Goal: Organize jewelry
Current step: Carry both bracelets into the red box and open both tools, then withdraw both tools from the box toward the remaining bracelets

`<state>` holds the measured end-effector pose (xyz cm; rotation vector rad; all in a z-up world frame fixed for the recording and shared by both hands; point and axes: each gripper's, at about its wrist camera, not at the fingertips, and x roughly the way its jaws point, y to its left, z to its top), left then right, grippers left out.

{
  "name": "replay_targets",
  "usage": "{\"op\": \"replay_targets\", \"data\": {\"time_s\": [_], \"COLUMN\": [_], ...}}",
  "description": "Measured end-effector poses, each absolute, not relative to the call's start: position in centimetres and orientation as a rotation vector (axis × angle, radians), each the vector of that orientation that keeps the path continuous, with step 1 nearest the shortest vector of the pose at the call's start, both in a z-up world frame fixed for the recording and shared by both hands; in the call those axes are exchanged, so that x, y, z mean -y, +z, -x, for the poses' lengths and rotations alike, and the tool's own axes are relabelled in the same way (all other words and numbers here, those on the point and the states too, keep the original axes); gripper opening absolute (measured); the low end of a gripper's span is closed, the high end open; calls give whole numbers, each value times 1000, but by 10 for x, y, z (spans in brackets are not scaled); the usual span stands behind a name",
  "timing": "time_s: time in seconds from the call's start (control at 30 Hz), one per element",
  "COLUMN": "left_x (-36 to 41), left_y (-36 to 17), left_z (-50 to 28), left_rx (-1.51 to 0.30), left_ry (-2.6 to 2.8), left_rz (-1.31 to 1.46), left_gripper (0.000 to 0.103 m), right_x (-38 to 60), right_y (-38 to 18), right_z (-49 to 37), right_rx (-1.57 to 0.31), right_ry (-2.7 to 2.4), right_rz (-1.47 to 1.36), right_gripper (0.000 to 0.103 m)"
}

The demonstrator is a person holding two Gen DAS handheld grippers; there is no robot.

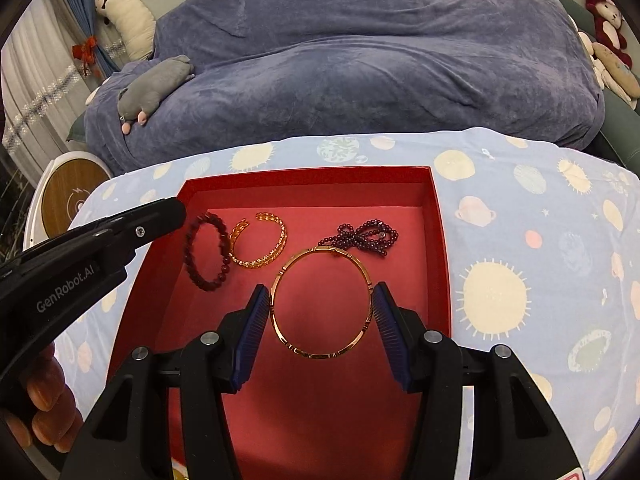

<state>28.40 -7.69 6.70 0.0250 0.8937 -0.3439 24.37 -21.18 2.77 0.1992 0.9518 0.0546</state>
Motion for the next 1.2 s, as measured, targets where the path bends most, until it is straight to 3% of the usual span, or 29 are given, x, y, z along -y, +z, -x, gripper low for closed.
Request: {"op": "replay_targets", "data": {"time_s": [0.13,0.27,0.83,1.2], "left_x": [73,63,23,11], "left_y": [60,59,69,41], "left_z": [-293,-291,-205,-132], "left_rx": [-907,-895,-895,-964], "left_ry": [-316,-272,-244,-240], "left_rz": [-18,-8,-38,-55], "left_gripper": [13,47,49,50], "right_x": [213,217,237,234], "right_y": [22,26,58,51], "right_z": [-249,-242,-153,-81], "right_rx": [-952,-927,-871,-904], "right_ry": [34,9,-17,-39], "right_rz": [-188,-181,-219,-246], "right_gripper": [54,62,63,63]}}
